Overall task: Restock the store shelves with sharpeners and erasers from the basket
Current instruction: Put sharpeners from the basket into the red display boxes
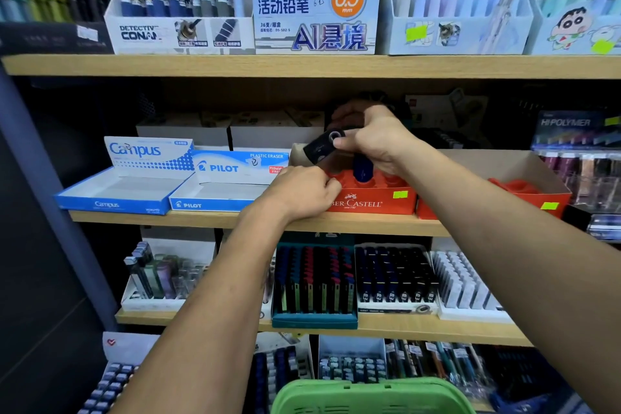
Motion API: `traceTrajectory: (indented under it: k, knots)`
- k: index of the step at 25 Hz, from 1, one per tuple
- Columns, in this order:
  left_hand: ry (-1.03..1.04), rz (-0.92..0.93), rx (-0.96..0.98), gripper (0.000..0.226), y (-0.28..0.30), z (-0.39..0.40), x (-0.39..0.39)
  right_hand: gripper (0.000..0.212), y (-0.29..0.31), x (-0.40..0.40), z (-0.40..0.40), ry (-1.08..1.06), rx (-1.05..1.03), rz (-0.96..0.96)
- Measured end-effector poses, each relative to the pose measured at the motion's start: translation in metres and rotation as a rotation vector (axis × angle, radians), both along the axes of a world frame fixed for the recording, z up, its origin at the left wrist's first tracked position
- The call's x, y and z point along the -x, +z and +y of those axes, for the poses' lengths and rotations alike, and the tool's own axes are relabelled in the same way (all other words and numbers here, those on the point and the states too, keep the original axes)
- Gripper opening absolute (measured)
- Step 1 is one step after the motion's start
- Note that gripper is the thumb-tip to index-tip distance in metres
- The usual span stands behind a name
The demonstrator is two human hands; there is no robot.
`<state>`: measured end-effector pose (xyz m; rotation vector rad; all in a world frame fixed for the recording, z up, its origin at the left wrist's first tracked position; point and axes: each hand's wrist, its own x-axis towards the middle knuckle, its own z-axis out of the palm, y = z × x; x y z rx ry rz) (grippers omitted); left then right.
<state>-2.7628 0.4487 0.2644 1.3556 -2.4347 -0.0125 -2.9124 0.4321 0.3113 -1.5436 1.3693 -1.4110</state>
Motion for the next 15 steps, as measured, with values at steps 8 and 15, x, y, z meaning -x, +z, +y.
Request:
traceTrajectory:
  k: [8,15]
  knots:
    - [-0.012,-0.001,-0.007,0.043,0.0003,-0.0007,-0.0012,0.027,0.0006,0.0067,-0.0063,0.005,0.054,0.256]
    - [-0.015,-0.002,-0.017,0.046,0.0003,-0.0024,-0.0019,0.023,-0.0001,-0.0018,-0.0076,-0.126,0.203,0.859]
